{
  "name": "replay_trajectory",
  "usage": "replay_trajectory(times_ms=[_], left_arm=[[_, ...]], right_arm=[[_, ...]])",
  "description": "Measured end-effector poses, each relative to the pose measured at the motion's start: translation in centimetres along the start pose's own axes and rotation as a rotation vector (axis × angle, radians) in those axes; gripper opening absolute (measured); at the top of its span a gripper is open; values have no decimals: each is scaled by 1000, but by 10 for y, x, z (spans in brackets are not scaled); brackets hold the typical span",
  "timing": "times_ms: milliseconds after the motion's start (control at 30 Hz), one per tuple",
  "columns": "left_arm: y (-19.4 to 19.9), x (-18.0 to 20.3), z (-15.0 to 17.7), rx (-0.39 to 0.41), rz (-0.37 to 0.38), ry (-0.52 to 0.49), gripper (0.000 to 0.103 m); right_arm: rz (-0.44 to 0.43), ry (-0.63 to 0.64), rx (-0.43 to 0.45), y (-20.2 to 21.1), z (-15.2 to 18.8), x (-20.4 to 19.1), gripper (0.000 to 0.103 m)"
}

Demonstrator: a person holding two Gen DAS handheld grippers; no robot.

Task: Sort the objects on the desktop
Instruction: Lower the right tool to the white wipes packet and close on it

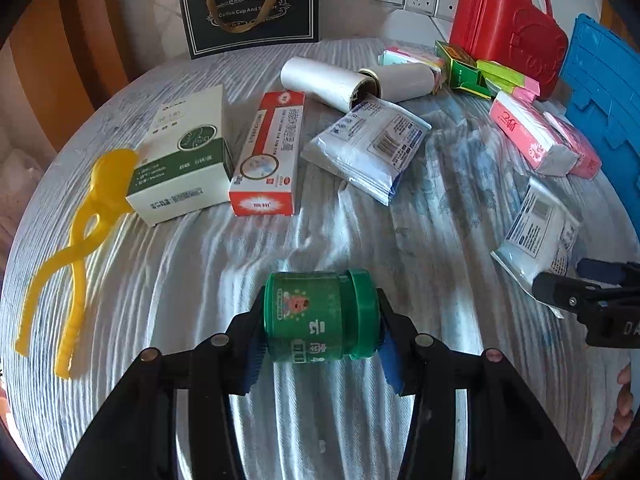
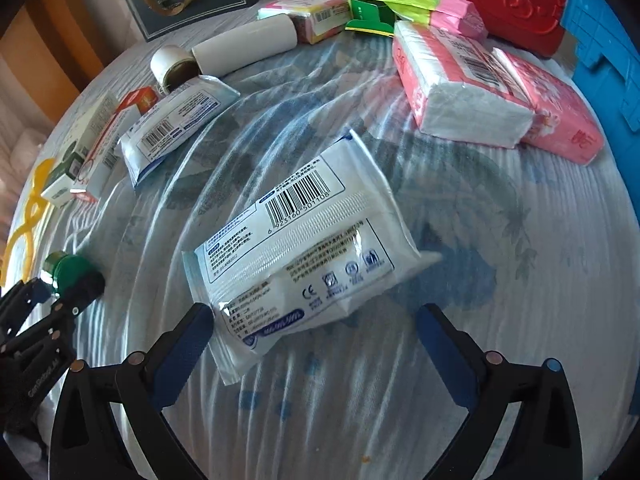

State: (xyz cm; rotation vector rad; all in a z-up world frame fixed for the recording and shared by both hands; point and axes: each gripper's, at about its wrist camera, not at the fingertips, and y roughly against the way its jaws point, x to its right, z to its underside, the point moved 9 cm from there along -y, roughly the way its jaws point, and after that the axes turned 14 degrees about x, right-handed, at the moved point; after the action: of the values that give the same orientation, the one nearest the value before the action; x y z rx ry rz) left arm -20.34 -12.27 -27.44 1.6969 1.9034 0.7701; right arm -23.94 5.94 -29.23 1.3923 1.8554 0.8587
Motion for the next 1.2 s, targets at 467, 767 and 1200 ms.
replay_trajectory(times_ms=[467, 767, 1200], left_arm=[[-18, 45, -31, 19, 21, 15, 47], [-12, 39, -19, -15, -1, 61, 47], [21, 51, -29, 28, 23, 24, 47]], right_arm=[[-96, -131, 28, 4, -27, -9, 83], [-19, 30, 108, 6, -30, -17, 58], [-120, 65, 205, 56, -49, -27, 23]])
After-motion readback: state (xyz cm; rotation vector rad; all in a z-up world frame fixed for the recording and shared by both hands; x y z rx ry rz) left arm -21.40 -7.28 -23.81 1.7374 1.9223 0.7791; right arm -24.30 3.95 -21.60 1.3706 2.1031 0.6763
